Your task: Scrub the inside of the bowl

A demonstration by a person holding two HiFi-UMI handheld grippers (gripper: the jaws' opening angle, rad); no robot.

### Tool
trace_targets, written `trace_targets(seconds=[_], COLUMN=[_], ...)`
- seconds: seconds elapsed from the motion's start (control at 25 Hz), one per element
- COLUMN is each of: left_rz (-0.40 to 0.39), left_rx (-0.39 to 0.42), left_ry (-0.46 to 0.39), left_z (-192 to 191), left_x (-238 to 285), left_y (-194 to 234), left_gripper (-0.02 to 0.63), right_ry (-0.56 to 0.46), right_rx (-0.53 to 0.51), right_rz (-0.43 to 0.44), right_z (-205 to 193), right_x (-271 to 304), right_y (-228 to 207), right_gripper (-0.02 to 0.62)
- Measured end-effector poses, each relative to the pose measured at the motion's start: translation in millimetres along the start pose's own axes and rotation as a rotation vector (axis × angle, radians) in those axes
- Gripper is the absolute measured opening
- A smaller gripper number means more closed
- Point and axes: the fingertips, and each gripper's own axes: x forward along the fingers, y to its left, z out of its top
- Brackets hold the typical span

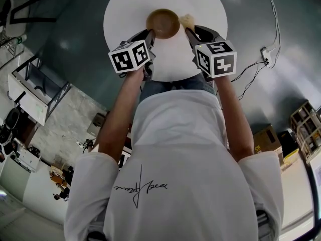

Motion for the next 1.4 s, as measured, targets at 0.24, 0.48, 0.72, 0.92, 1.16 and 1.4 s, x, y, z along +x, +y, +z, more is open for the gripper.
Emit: trace_targets(seconds=[0.24, 0.48, 0.72, 0.92, 1.16, 1.4], left_rz=[-0.004, -0.024, -0.032, -0.013, -0.03, -0.035], left_rx=[-0.014, -0.025, -0.03, -0.025, -0.044, -0.057], left_ry=[0.012, 0.038, 0.035, 0.018, -0.001, 0.001], left_z=[-2, -5, -4, -2, 3, 3], left_x=[2, 4, 5, 4, 5, 7], left_y=[0, -5, -5, -5, -7, -8], left_gripper=[0.057, 0.057, 0.054, 0.042, 0.021, 0.015], right_ry=[-0.002, -0.001, -0.034, -0.015, -0.006, 0.006], right_rx=[-0.08, -0.116, -0.196, -0.22, -0.184, -0.175], right_rz=[-0.034, -0.024, -0.046, -0.042, -0.02, -0.013], right_z=[11, 20, 27, 21, 18, 11], right_x=[11, 18, 28, 35, 35, 35], right_y=[-7, -10, -14, -20, -18, -16], right_gripper=[0.084, 0.084, 0.084, 0.084, 0.084, 0.084])
